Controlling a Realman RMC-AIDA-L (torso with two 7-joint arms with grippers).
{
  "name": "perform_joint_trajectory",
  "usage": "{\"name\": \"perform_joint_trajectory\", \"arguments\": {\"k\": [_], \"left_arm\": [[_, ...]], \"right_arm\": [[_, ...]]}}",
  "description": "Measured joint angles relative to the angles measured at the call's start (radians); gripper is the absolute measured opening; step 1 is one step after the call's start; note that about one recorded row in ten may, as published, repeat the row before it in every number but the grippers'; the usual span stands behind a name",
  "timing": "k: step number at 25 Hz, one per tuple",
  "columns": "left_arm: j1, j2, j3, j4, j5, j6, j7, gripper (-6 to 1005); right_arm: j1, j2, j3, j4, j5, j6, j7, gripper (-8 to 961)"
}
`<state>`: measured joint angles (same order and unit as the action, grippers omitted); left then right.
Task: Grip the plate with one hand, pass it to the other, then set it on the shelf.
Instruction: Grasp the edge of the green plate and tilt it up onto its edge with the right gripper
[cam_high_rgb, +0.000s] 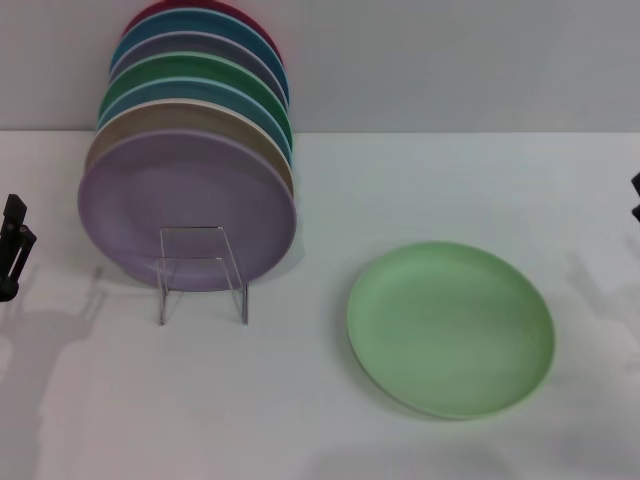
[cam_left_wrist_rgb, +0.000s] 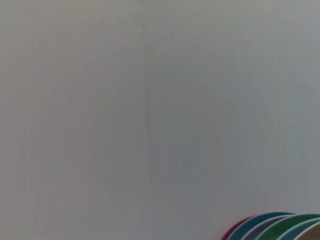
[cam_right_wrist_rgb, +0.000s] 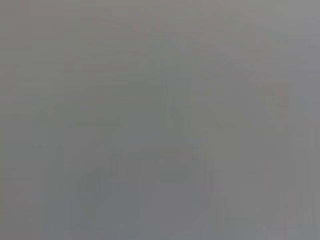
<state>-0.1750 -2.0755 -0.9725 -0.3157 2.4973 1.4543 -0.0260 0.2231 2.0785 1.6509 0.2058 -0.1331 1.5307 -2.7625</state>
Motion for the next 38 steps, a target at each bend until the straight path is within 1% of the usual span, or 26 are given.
{"name": "perform_joint_trajectory", "arguments": {"k": [3,4,5,6,8,9,10,13,14,15,17,18,19,20,21,22,23,24,25,26,28,30,32,34,35,38], "left_arm": [[0.0,0.0,0.0,0.0,0.0,0.0,0.0,799],[0.0,0.0,0.0,0.001,0.0,0.0,0.0,799],[0.0,0.0,0.0,0.001,0.0,0.0,0.0,798],[0.0,0.0,0.0,0.001,0.0,0.0,0.0,798],[0.0,0.0,0.0,0.001,0.001,0.0,0.0,797],[0.0,0.0,0.0,0.001,0.0,0.0,0.0,797],[0.0,0.0,0.0,0.001,0.0,0.0,0.0,796],[0.0,0.0,0.0,0.001,0.0,0.0,0.0,795],[0.0,0.0,0.0,0.001,0.0,0.0,0.0,795],[0.0,0.0,0.0,0.001,0.0,0.0,0.0,795],[0.0,0.0,0.0,0.001,0.0,0.0,0.0,794],[0.0,0.0,0.0,0.001,0.0,-0.001,0.0,794],[-0.002,0.0,0.0,0.001,0.0,-0.003,0.0,793],[-0.002,0.0,0.0,0.001,0.0,-0.004,0.0,793],[-0.002,0.0,0.0,0.001,0.0,-0.005,0.0,793],[-0.003,0.0,0.0,0.002,0.0,-0.007,0.0,792],[-0.003,0.0,0.0,0.002,0.0,-0.007,0.0,792],[-0.003,0.0,0.0,0.002,0.0,-0.008,0.0,791],[-0.004,0.0,0.0,0.002,0.0,-0.009,0.0,791],[-0.004,0.0,0.0,0.002,0.0,-0.009,0.0,791],[-0.005,0.0,0.0,0.003,0.0,-0.01,0.0,790],[-0.009,0.0,0.0,0.006,0.0,-0.012,0.001,789],[-0.012,-0.001,0.0,0.009,0.0,-0.014,0.001,789],[-0.017,-0.002,0.0,0.014,0.0,-0.021,0.001,788],[-0.017,-0.002,0.0,0.014,0.0,-0.021,0.001,788],[-0.018,-0.003,0.0,0.015,0.001,-0.023,0.001,786]], "right_arm": [[-0.006,-0.005,-0.001,0.056,-0.051,-0.016,0.0,832],[-0.025,-0.005,-0.002,0.135,-0.086,-0.079,0.004,832],[-0.025,-0.005,-0.002,0.135,-0.086,-0.079,0.004,832],[-0.038,-0.005,-0.002,0.188,-0.101,-0.118,0.01,832],[-0.079,-0.002,-0.01,0.331,-0.159,-0.259,0.045,832],[-0.129,-0.001,-0.035,0.507,-0.233,-0.445,0.12,832],[-0.129,-0.001,-0.035,0.507,-0.233,-0.445,0.12,831],[-0.196,-0.005,-0.084,0.788,-0.416,-0.77,0.332,831],[-0.219,-0.009,-0.094,0.931,-0.605,-0.923,0.546,831],[-0.219,-0.009,-0.094,0.931,-0.605,-0.923,0.546,831],[-0.225,-0.012,-0.087,1.041,-0.857,-1.018,0.837,831],[-0.222,-0.014,-0.078,1.067,-0.943,-1.028,0.958,831],[-0.209,-0.025,-0.05,1.125,-1.161,-1.007,1.255,831],[-0.209,-0.025,-0.05,1.125,-1.161,-1.007,1.255,831],[-0.202,-0.031,-0.033,1.148,-1.259,-0.974,1.398,831],[-0.179,-0.041,0.018,1.185,-1.426,-0.879,1.646,831],[-0.179,-0.041,0.018,1.185,-1.426,-0.879,1.646,831],[-0.134,-0.051,0.091,1.203,-1.581,-0.741,1.867,831],[-0.113,-0.057,0.122,1.203,-1.624,-0.681,1.928,831],[-0.113,-0.057,0.122,1.203,-1.624,-0.681,1.928,831],[-0.079,-0.063,0.17,1.2,-1.679,-0.573,2.017,831],[-0.071,-0.058,0.198,1.204,-1.695,-0.52,2.039,830],[-0.08,-0.034,0.226,1.218,-1.689,-0.522,1.989,830],[-0.114,0.006,0.255,1.247,-1.669,-0.567,1.829,830],[-0.114,0.006,0.255,1.247,-1.669,-0.567,1.829,830],[-0.15,0.004,0.16,1.258,-1.646,-0.717,1.665,830]]}}
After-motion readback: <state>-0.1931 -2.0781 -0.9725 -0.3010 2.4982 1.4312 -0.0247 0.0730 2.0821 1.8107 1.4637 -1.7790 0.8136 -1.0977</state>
